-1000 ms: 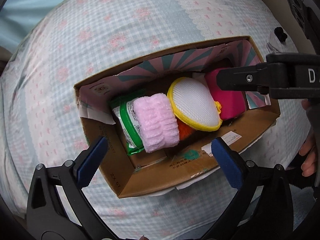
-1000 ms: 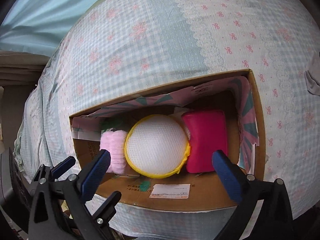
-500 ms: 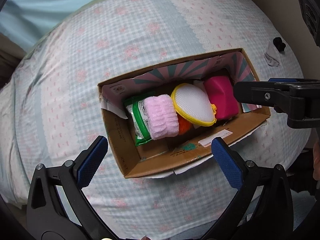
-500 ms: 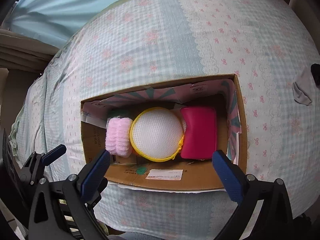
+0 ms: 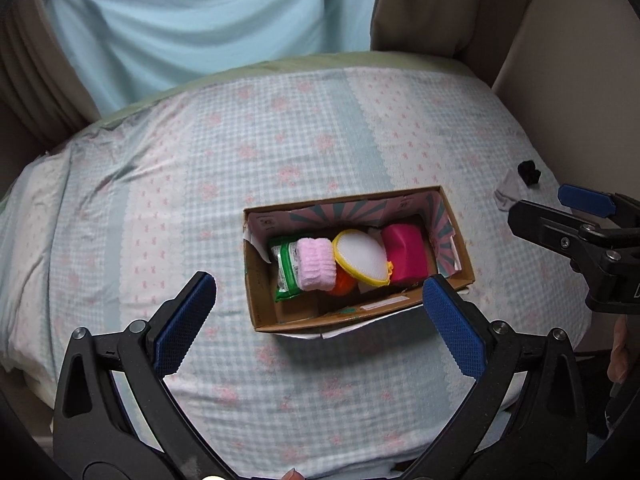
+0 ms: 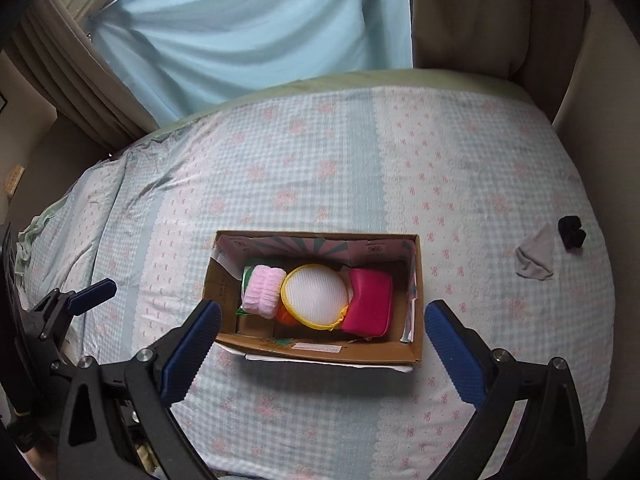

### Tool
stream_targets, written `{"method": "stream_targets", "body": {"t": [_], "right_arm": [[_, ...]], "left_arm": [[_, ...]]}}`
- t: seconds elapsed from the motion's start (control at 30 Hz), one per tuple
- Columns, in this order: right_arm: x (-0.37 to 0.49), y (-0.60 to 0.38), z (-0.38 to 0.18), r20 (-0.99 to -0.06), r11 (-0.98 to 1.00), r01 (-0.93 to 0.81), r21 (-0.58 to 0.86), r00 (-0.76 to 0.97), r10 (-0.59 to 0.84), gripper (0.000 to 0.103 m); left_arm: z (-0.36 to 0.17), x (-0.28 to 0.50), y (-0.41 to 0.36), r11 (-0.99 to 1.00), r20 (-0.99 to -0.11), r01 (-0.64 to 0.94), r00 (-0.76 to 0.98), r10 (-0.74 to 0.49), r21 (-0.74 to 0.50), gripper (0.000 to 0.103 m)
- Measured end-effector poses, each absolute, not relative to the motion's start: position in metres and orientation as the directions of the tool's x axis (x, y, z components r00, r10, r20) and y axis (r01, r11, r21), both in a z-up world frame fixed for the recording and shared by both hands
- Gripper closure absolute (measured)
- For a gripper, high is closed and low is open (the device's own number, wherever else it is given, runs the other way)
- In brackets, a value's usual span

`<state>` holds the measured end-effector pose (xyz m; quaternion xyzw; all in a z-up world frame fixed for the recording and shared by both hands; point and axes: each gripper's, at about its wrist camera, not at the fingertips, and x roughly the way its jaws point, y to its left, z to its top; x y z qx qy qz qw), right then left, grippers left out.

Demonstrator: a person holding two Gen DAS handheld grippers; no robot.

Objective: Organize soft objects
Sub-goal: 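Lift both tools away from the box toward the grey cloth and black scrunchie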

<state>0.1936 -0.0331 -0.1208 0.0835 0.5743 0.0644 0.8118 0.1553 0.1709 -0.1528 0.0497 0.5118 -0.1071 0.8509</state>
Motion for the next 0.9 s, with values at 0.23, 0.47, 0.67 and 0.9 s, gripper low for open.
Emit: {"method": "stream_targets", "body": {"t": [0.23,0.47,0.67,0.9], "right_arm": [[0.155,-0.051,-0.062,-0.867,0.989,-0.030,0.145,0.478,0.142,0.002],[0.124,-0.082,-0.038,-0.834,0.997,0.012,0.079,0.548,0.059,0.002],[0.107,-0.141,-0.031,-0.811,0.988,0.083,0.132,0.582,0.059,0.002],[0.099,-0.237,-0.039,-0.807,0.981,0.159,0.114,0.590,-0.002,0.002]], "left_arm": [[-0.106,0.121,0.175,0.986,-0.813,0.158,0.568,-0.128,-0.045,0.000],[-0.091,0.100,0.141,0.989,-0.784,0.143,0.609,-0.125,-0.047,0.000],[-0.090,0.103,0.083,0.987,-0.775,0.146,0.615,-0.145,-0.069,0.000],[-0.112,0.122,-0.025,0.970,-0.785,0.215,0.580,-0.218,-0.111,0.000]]}}
